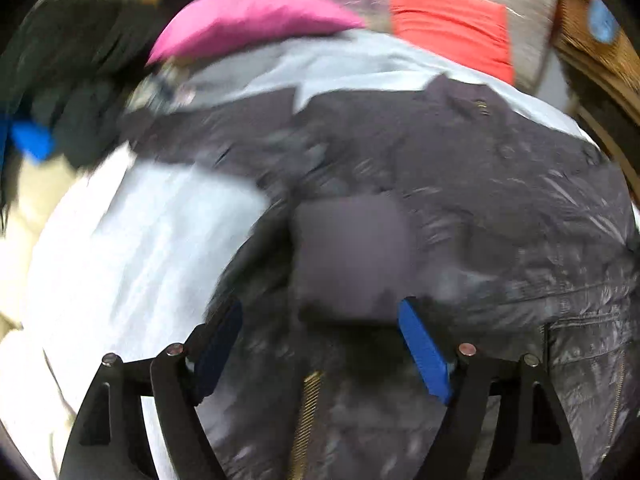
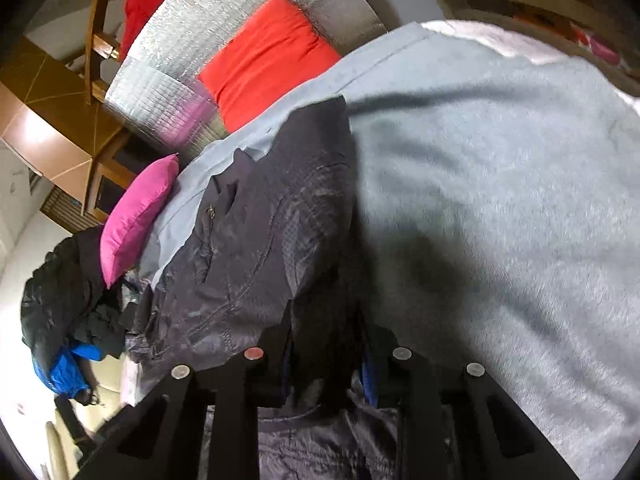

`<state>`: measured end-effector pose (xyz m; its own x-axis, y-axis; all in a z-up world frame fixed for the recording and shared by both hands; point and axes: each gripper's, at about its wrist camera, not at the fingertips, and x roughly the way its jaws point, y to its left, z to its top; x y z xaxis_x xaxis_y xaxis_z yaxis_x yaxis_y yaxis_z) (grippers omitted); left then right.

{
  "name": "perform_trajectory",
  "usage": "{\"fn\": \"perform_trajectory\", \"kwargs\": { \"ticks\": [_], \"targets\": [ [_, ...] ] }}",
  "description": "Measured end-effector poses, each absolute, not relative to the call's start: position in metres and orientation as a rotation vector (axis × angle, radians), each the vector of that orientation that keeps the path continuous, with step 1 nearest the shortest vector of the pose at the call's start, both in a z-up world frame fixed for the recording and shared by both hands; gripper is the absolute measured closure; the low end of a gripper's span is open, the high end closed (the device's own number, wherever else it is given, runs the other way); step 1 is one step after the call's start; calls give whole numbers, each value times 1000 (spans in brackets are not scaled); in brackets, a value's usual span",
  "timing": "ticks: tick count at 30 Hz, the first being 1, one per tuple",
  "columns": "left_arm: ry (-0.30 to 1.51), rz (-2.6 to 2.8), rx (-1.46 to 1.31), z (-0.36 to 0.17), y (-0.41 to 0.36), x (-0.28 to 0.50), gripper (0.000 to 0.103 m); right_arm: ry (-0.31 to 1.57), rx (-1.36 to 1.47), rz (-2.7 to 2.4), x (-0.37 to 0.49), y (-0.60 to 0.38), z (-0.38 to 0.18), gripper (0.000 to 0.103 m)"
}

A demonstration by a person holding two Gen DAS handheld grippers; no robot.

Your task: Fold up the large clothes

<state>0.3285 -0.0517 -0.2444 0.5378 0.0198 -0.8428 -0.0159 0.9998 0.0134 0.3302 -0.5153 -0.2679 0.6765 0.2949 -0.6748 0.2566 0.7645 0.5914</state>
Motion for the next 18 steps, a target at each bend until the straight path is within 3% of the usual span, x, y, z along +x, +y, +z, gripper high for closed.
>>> {"fn": "perform_trajectory", "kwargs": {
  "ticks": [5,6,7,9,13,16,18],
  "targets": [
    [1003,-1,-201,-235,-20,336,18,841,785,26,325,-521,-271,69],
    [993,2,-237,-234,-17,340,15,841,799,24,324,-523,-272,63],
    [990,1,-266,-234,-16,346,15,843,811,20,324,-524,-274,42],
    [1010,-16,-304,-236,-17,354,15,832,862,13,322,-528,-278,30],
    [1029,-113,-322,-243,-38,371,15,828,862,1,327,-526,-279,30],
    [1050,-149,-297,-251,-54,380,29,831,826,-16,333,-520,-278,30],
    [1059,-148,-258,-258,-61,383,46,839,789,-38,338,-516,-278,30]
  ]
}}
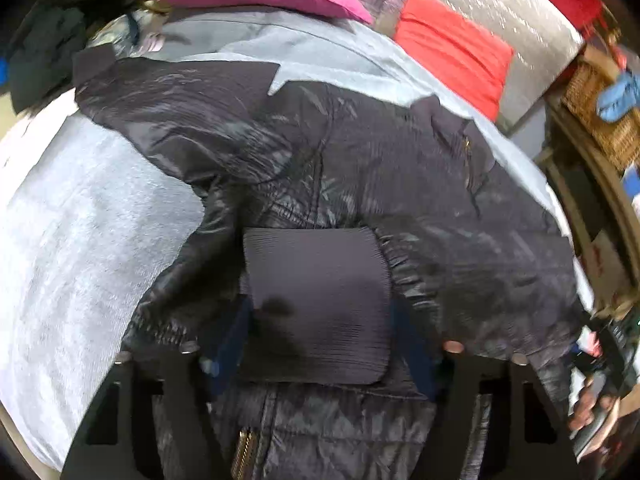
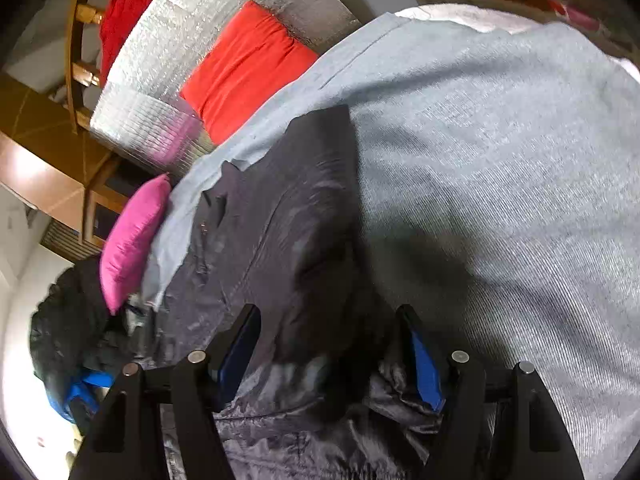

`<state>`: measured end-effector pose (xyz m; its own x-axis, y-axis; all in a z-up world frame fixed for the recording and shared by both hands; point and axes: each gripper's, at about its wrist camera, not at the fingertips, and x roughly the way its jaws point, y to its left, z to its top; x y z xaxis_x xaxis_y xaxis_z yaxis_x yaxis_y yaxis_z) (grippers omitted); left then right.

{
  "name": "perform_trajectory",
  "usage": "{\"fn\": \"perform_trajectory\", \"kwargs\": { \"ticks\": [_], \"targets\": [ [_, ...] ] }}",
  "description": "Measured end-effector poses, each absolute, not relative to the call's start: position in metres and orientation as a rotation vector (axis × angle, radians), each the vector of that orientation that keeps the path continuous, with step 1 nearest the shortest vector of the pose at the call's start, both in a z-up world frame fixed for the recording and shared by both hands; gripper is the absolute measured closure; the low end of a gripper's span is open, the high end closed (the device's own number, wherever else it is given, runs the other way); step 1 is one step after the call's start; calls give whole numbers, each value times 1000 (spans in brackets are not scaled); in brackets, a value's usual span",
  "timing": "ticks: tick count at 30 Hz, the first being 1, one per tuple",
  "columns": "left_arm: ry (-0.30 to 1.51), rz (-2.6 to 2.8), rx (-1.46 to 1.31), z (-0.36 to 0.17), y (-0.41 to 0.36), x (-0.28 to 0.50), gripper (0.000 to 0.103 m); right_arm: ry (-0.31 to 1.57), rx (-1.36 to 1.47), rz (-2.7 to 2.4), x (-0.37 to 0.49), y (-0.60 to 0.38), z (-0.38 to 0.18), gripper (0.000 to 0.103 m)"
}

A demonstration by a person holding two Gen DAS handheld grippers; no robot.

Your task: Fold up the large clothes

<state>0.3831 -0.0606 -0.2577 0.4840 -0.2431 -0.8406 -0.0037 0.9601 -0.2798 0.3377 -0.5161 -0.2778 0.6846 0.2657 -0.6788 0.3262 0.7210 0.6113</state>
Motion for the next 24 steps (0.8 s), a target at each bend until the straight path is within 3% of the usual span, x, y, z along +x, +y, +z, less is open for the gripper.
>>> {"fn": "perform_trajectory", "kwargs": {
  "ticks": [3,6,7,8,9,10,12,13,15,16,18,24],
  "targets": [
    [1068,-127,-270,-265,-54,387,71,870,727,-72,345,-510,-281,34],
    [1062,-135,-300,-263,-48,384,71,893,659,-102,348,-503,-282,38],
    [1066,-129,-307,-264,-46,384,68,900,648,-107,349,-502,-283,39],
    [1081,-122,-322,-267,-44,383,51,902,644,-110,349,-502,-283,39],
    [1101,-114,-345,-270,-43,383,27,902,647,-113,349,-502,-284,39],
    [1114,-112,-369,-273,-42,384,21,904,652,-115,349,-503,-285,39],
    [1107,-116,-367,-275,-45,382,22,907,655,-118,349,-503,-285,39],
    [1092,-119,-352,-274,-48,383,25,907,652,-120,348,-502,-285,39],
    [1068,-122,-328,-270,-54,384,58,905,635,-126,348,-500,-285,39],
    [1057,-102,-291,-266,-58,385,66,904,627,-133,348,-500,-285,39],
    [1031,-112,-240,-256,-64,388,94,900,622,-140,346,-500,-285,39],
    [836,-170,2,-193,-94,404,95,870,578,-162,343,-493,-276,39]
  ]
}}
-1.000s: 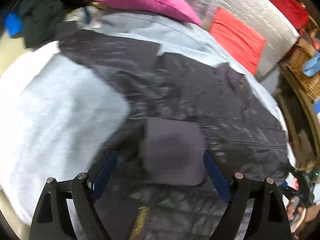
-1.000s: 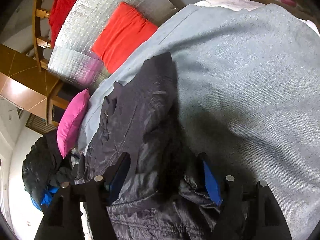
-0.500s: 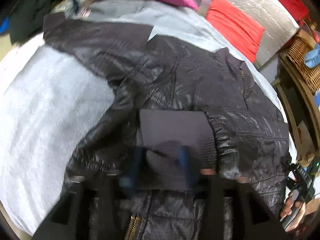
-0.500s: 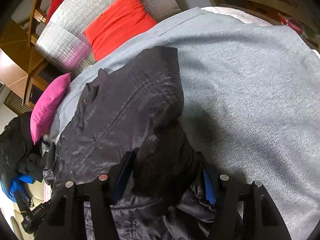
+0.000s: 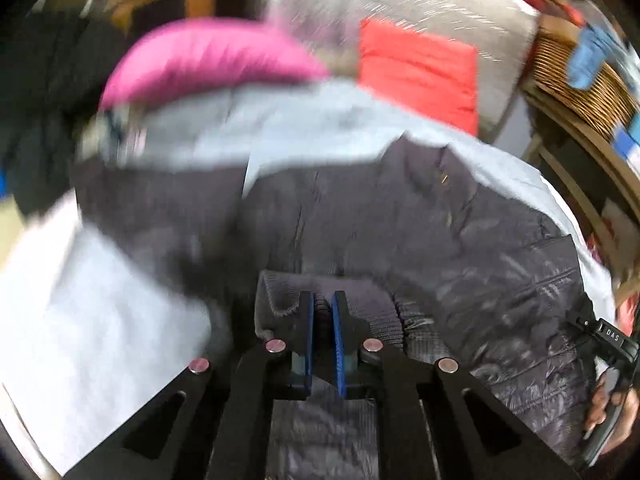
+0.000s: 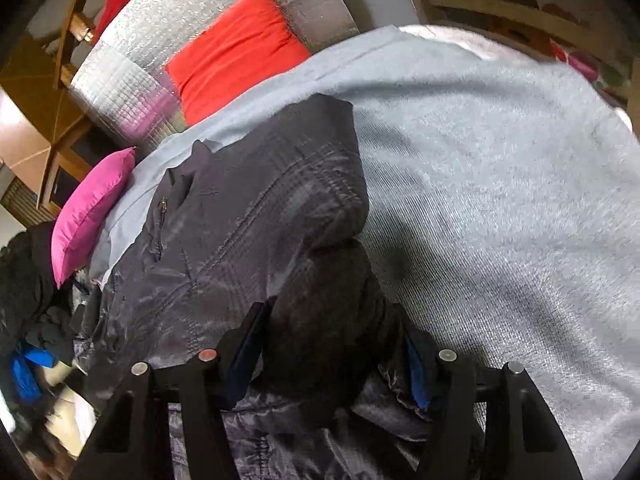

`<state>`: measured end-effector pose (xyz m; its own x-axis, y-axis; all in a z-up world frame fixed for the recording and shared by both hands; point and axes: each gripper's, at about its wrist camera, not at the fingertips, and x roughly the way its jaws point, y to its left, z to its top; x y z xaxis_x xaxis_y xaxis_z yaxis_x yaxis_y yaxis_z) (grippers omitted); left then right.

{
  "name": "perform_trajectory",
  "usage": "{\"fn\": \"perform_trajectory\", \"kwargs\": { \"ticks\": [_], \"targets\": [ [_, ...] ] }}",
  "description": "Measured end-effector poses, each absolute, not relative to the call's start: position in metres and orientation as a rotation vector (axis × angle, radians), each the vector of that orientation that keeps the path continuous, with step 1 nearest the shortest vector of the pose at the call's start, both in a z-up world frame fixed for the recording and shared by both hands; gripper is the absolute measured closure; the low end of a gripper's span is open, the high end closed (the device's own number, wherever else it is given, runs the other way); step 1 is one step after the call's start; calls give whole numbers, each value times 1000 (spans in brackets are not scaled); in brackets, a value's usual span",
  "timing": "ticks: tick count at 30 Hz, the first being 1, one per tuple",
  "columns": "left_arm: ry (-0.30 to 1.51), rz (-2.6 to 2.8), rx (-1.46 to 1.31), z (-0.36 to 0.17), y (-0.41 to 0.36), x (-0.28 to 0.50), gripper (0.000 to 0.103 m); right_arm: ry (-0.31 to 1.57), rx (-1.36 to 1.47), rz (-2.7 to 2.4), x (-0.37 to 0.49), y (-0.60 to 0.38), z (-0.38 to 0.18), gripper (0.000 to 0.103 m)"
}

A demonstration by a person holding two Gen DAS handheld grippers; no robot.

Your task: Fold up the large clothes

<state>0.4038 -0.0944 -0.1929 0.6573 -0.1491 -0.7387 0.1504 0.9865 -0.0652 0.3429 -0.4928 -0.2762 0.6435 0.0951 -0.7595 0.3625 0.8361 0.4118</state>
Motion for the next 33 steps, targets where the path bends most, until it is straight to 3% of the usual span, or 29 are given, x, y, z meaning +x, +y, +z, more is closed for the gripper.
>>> {"fn": "perform_trajectory", "kwargs": {
  "ticks": [8,15,22,23,24,25,27,29,31,33],
  "targets": [
    [649,-132,262,-150,-118,445,95,846,532,-164,346,-477,-265,40],
    [851,-81,206,-223,-93,476,94,867,636,-127,349,-493,-278,40],
    [926,-75,146,-270,-81,470,87,857,720,-78,353,-504,-286,30],
    [919,-77,151,-273,-82,467,87,853,708,-73,352,-503,-285,31],
    [910,-76,161,-274,-83,466,86,848,666,-79,352,-499,-282,38],
    [903,-77,163,-275,-83,464,86,838,628,-93,351,-496,-277,56],
    [887,-73,160,-272,-84,461,86,787,554,-112,347,-487,-261,63],
    [894,-61,177,-273,-85,461,86,738,485,-119,343,-479,-249,63],
    [917,-45,179,-276,-86,461,84,816,446,-147,352,-475,-260,62],
    [924,-44,178,-273,-87,457,74,866,487,-166,356,-480,-272,53]
  ]
}}
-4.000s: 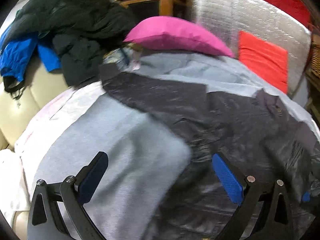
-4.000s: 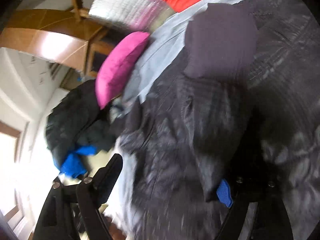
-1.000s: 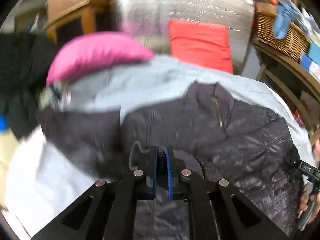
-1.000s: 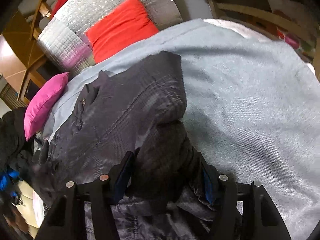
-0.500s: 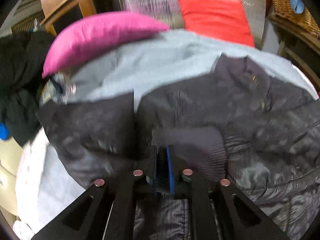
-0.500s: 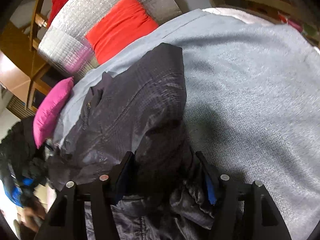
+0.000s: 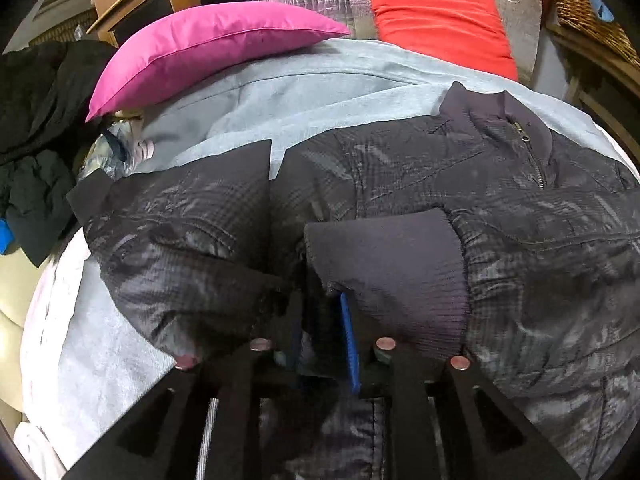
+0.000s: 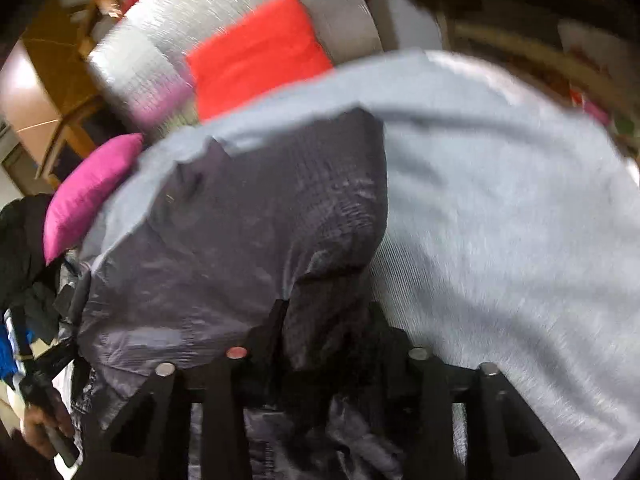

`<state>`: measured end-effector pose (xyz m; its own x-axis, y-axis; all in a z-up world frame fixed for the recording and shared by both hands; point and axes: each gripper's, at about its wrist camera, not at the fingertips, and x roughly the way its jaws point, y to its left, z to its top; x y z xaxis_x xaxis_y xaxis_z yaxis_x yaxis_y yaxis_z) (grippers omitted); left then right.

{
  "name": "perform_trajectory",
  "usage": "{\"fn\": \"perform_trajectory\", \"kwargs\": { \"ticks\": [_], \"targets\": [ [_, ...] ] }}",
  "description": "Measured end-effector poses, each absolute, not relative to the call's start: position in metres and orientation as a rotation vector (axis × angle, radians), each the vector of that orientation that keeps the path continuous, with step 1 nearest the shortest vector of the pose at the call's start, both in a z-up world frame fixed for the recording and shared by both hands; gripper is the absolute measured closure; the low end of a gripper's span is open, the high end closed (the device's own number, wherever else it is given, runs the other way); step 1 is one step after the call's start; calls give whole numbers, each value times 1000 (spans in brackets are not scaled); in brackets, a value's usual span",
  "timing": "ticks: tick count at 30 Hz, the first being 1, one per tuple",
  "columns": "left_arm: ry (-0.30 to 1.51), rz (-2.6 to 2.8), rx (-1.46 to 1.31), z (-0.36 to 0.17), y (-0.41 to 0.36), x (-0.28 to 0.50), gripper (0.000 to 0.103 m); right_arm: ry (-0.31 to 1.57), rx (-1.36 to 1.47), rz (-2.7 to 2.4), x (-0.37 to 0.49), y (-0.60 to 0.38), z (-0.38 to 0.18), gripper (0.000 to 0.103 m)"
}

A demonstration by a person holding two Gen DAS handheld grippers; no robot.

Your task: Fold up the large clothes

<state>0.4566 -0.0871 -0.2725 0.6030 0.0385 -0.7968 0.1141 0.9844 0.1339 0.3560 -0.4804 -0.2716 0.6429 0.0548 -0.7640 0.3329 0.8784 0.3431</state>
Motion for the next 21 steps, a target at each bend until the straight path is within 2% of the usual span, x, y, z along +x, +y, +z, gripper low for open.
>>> {"fn": "perform_trajectory", "kwargs": {
  "ticks": [1,3,5,8,14,17,18,21],
  "targets": [
    [928,-47,179,-269,-88,454,68,868,517,-173,355,-485,-270,48],
    [918,-74,163,-259,-86,442,41,850,573,-173,350,-494,-260,47],
    [869,-90,135,-247,-77,427,33,776,605,-189,336,-501,-245,47],
    [790,-75,71,-233,-59,398,29,658,600,-237,316,-507,-223,35],
    [752,-22,-80,-234,-25,377,26,570,524,-128,316,-470,-199,34],
    [748,8,-180,-235,2,383,26,617,431,-33,334,-431,-198,44],
    [745,26,-218,-237,15,385,26,641,413,1,342,-418,-201,51],
    [784,53,-333,-251,51,401,26,706,417,63,358,-394,-217,52]
  ]
}}
